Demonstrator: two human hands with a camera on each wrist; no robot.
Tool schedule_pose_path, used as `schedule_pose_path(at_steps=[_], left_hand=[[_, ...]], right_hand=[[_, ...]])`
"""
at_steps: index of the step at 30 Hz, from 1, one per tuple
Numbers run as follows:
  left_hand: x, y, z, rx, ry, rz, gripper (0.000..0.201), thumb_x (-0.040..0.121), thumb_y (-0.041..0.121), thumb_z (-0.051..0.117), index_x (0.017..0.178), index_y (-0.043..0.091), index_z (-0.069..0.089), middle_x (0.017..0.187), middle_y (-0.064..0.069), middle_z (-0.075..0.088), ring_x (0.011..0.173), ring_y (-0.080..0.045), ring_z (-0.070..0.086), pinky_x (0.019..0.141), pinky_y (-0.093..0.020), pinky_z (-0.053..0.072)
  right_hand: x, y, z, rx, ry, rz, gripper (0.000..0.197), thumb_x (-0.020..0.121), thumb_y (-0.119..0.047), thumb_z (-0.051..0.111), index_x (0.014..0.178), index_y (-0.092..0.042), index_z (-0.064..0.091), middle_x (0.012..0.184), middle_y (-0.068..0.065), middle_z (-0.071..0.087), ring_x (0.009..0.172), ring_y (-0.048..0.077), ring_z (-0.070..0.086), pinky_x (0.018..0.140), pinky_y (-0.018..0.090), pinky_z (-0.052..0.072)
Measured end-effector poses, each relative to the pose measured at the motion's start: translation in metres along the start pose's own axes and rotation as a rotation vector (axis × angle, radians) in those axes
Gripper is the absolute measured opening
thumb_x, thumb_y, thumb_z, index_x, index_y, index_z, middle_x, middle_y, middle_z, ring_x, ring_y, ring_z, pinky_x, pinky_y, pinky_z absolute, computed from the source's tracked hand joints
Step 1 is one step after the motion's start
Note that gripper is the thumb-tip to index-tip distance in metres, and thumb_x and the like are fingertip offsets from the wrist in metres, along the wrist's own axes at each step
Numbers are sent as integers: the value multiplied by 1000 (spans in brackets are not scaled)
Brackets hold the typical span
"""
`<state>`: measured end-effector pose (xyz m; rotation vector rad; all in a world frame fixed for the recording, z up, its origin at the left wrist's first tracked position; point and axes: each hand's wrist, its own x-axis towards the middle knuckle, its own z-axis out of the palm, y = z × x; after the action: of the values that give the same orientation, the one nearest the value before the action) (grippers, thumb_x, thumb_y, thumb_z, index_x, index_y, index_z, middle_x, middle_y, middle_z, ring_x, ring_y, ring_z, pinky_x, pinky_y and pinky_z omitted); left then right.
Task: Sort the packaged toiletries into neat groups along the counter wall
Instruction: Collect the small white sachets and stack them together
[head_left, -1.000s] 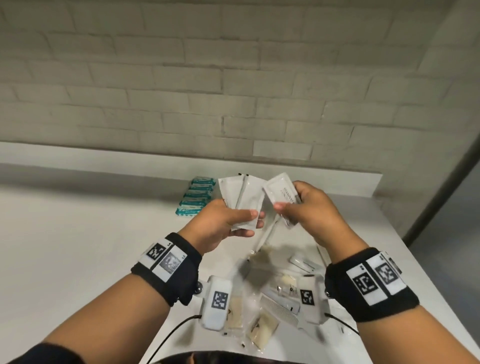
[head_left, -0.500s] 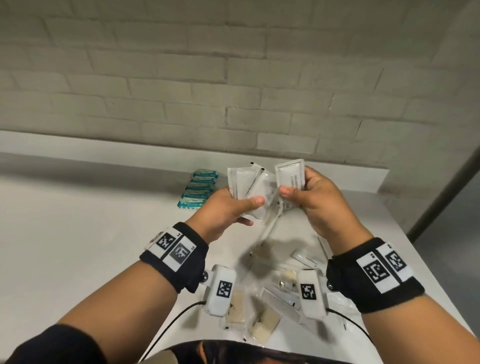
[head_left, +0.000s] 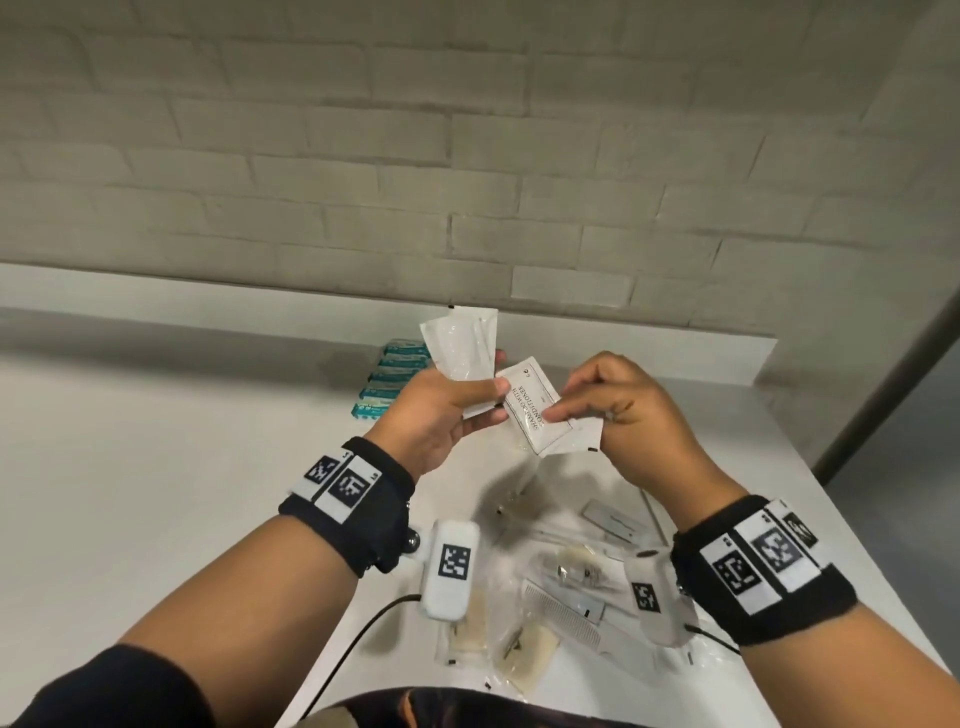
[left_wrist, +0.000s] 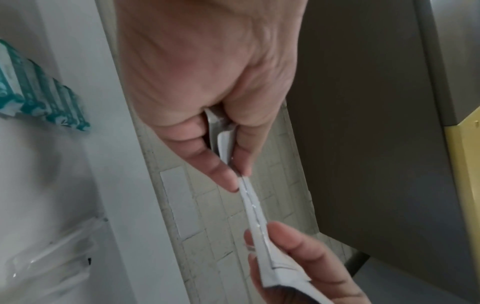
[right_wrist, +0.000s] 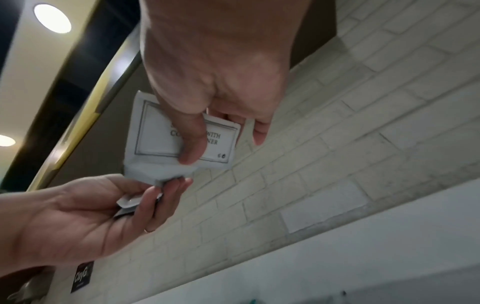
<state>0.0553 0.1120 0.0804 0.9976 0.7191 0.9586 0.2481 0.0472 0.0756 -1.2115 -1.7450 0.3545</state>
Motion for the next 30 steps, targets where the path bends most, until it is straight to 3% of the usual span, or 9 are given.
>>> schedule_pose_path(at_steps=[3,6,9,13,16,19,23,27,30], left_hand=[[3,-1,-3,-5,47,64,24,85,-8,61,102,9,65,85,-3,74,74,-13,72,63,-23,58],[4,0,-7,28,114,126,20,86,-8,61,96,9,66,82,-3,73,71,-13,71,64,-23,58],[5,0,-6,18,144,176,18,86,-6,61,96,8,67,88,-6,72,78,-17,70,68,-24,59],[9,-1,3,-213,174,205,20,88,-4,61,105,6,64,95,-6,71,84,-14,69,69,-24,58],[9,-6,14,-311,168,103,15,88,0,62,102,3,65,94,-9,71,77,-16,71,65,-24,59],[2,-19,22,-128,96,-31,11,86,8,67,96,5,68,93,-11,73,78,-18,71,61,-24,57],[-6,-31,31,-28,-9,-104,8,88,4,62,87,6,70,82,-8,74,75,-20,73,62,-23,55],[-10,-28,30,27,-59,-129,9,88,3,63,92,8,69,81,-6,74,72,-18,73,56,-19,55],[-11,-21,22,-10,-64,-137,11,88,17,66,98,14,65,80,-3,70,78,-19,72,55,-19,54]], right_hand=[[-2,5,-7,-70,-25,132,51,73,18,67,90,-30,71,86,-8,59,82,6,61,75,15,49],[-3,9,-19,-25,-2,394,23,85,-1,64,88,-24,62,81,-2,63,77,19,61,78,39,52],[-2,5,-30,166,59,507,15,92,-7,59,94,-22,59,82,-1,66,77,19,61,71,35,51],[-1,-11,-8,438,-65,600,10,95,-8,54,101,-17,55,89,12,68,78,32,66,68,40,54],[5,-16,15,510,-30,625,15,97,-14,51,112,-19,54,104,12,69,90,35,69,70,44,56],[23,-16,18,569,173,586,25,96,-17,53,121,-13,54,112,13,69,100,33,68,80,51,57],[38,-20,21,635,292,580,25,88,-4,64,107,-12,49,109,16,66,99,32,66,89,50,53],[40,-19,24,655,346,578,55,79,8,70,120,-14,42,104,9,65,91,26,67,82,42,56],[40,-10,7,737,427,600,48,81,7,67,123,-5,48,96,9,67,76,23,68,65,36,57]])
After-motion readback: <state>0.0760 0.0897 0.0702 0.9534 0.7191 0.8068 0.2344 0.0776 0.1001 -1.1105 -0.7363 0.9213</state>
